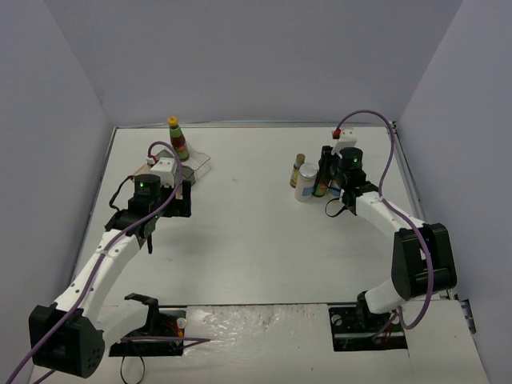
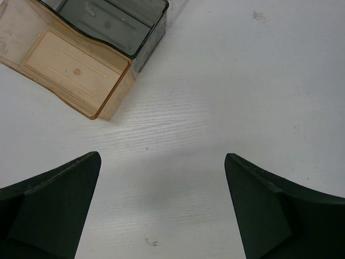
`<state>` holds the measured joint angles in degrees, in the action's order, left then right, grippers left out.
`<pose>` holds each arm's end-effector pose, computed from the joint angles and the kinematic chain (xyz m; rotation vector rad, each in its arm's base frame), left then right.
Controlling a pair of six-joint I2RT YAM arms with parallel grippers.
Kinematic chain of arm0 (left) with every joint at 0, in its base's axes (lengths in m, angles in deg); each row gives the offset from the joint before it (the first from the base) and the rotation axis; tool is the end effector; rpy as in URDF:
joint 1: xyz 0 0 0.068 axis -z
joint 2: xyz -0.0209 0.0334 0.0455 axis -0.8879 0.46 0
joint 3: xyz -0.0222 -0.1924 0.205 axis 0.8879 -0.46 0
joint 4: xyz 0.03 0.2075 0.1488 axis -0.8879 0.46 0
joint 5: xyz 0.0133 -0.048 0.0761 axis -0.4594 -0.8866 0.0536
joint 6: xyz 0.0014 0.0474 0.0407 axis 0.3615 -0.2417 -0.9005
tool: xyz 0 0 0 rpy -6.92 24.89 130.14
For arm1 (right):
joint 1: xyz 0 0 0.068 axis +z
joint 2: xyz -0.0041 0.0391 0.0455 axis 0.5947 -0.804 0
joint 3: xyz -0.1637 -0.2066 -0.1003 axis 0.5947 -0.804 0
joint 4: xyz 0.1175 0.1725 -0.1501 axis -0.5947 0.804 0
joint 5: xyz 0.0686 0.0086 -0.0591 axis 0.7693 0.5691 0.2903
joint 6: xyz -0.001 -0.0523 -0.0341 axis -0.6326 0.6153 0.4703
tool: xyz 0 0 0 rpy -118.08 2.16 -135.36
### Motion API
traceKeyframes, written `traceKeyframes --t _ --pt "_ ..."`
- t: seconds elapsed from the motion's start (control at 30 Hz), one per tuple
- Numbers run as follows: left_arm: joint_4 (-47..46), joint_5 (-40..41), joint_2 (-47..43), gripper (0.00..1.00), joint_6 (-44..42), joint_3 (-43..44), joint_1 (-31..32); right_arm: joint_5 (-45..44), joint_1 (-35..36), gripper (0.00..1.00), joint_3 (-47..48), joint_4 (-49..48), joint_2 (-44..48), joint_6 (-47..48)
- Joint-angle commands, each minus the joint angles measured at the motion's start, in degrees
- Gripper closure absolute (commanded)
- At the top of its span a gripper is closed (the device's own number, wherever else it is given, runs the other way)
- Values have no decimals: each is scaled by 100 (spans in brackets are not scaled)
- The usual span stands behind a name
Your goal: Organize the condiment bottles
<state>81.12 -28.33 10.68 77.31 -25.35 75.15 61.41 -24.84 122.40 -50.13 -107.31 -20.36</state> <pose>0.2268 -0.0527 0.2912 0.0949 2.1074 -0.2754 0.3424 0.0713 0.2760 -0.1313 1.7082 0.2106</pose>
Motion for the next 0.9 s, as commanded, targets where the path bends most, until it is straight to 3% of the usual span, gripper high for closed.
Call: traceKeyframes --t 0.0,0.2,0.6,0.87 --pt "-329 25 -24 3 -77 147 22 28 31 88 95 -239 475 -25" --pt "-337 -18 19 3 -60 164 30 -49 48 100 35 122 1116 -26" --pt "-339 -59 40 3 -2 175 38 240 406 100 -73 1383 2551 94" --pt "-345 -147 54 3 35 173 47 400 1765 100 376 1560 2353 156"
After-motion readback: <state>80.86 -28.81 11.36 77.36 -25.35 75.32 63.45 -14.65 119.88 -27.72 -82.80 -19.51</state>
